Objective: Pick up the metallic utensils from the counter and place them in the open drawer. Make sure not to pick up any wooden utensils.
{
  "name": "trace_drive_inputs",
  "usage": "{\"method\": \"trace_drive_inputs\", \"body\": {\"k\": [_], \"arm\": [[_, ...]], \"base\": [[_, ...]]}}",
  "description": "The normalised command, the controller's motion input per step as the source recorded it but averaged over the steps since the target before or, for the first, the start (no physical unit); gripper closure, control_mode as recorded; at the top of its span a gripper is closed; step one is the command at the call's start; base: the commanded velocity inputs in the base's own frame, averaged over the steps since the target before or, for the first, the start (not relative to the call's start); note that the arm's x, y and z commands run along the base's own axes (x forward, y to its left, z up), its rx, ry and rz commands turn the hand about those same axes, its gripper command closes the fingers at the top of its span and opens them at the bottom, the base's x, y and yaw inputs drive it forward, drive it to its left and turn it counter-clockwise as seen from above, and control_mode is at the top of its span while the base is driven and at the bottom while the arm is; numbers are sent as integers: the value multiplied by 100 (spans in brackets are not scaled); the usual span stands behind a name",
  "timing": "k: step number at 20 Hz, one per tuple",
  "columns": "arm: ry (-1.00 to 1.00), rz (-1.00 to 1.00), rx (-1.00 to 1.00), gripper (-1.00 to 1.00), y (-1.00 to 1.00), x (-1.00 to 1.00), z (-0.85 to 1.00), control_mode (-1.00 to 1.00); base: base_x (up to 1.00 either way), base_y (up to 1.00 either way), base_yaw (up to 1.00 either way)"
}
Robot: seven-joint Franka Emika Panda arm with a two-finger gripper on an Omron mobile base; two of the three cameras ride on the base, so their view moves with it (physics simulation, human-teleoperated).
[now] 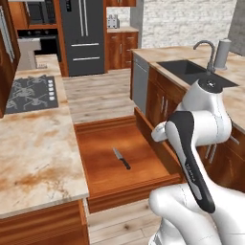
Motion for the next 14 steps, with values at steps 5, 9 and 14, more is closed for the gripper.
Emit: {"method": "trace_drive_inputs", "body": {"k": [5, 9, 14], "arm": [[0, 0, 0, -100, 0, 0, 0, 100], [0, 0, 0, -100, 0, 0, 0, 100], [0, 0, 0, -100, 0, 0, 0, 100]], "base": [[-83, -68, -27], [-49, -84, -27], [-25, -100, -26]]}}
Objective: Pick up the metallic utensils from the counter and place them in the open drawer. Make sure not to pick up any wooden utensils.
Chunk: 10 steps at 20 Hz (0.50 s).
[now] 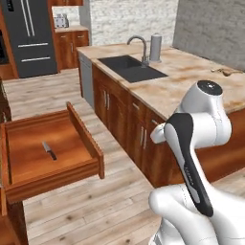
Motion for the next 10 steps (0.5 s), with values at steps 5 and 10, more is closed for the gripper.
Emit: {"method": "trace_drive_inputs", "body": {"k": [5, 10], "arm": [[0, 0, 0, -100, 0, 0, 0, 100], [0, 0, 0, -100, 0, 0, 0, 100]], "base": [[-2, -100, -28], [53, -100, -2]]}}
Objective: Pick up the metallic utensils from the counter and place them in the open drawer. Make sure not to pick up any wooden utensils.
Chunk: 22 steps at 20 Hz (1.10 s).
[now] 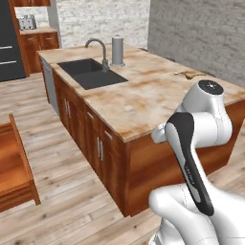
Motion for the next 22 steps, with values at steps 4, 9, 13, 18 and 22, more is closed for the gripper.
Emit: {"method": "trace_drive_inputs", "body": {"k": [4, 9, 13, 18, 22], "arm": [[0, 0, 0, -100, 0, 0, 0, 100], [0, 0, 0, -100, 0, 0, 0, 100], [0, 0, 0, -100, 0, 0, 0, 100], [0, 0, 0, -100, 0, 0, 0, 100], [0, 0, 0, -100, 0, 0, 0, 100]], "base": [[73, -100, 24], [58, -99, 33], [44, -100, 31], [43, -100, 33], [55, -99, 37]]}}
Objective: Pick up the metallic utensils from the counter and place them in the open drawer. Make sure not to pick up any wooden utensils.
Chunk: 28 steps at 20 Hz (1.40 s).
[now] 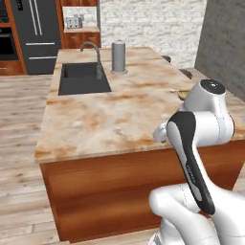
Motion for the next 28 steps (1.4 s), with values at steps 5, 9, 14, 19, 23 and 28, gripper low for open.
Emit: {"method": "trace_drive_inputs", "body": {"k": [5, 9, 14, 19, 23, 28], "arm": [[0, 0, 0, -100, 0, 0, 0, 100], [0, 0, 0, -100, 0, 0, 0, 100], [0, 0, 0, -100, 0, 0, 0, 100], [0, 0, 0, -100, 0, 0, 0, 100], [0, 0, 0, -100, 0, 0, 0, 100], [0, 0, 0, -100, 0, 0, 0, 100]], "base": [[48, -99, 36], [-22, -100, 38], [-51, -100, 35], [-7, -100, 41], [-9, -100, 41], [-33, -100, 41]]}}
